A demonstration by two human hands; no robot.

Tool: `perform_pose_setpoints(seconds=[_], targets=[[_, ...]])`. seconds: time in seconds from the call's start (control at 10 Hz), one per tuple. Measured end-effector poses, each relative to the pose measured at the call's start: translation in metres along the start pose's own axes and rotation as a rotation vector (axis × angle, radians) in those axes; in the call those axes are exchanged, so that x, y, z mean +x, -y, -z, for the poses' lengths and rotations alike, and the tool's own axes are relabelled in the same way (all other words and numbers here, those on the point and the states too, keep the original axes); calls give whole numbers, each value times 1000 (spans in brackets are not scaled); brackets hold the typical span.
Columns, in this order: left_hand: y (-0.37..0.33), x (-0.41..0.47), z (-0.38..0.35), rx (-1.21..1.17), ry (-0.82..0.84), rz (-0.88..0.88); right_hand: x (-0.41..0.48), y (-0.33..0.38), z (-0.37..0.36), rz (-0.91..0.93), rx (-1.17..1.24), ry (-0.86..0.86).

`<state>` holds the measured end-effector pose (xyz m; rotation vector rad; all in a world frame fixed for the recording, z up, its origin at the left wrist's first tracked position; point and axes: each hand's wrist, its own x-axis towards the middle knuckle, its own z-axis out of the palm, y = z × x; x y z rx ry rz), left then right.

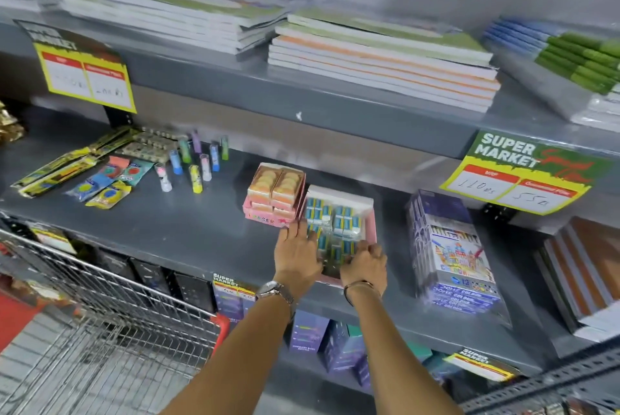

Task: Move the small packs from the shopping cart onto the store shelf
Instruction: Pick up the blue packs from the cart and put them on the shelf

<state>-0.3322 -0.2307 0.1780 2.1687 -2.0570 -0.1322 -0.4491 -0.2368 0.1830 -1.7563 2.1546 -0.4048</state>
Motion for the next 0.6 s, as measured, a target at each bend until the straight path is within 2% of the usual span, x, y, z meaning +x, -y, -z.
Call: perform_pose_setpoints(seconds=[0.1,0.2,0.3,0.4,0.5,0.6], targets=[[11,4,-10,45,118,-37,-6,-3,-9,137,-115,4],[15,3,-17,88,152,-49,-8,-5,-11,163,-126,15],[12,-3,-16,59,85,-55,-12,-4,-8,167,-120,-32],[11,-5,-4,4,-43,-82,-16,1,-6,213,-121,-111],[13,-20,42,-94,-372,-321,-26,27,10,319,-64,-218],[8,-34,89,-196,-725,-584,-43,57,30,489,-83,-416]])
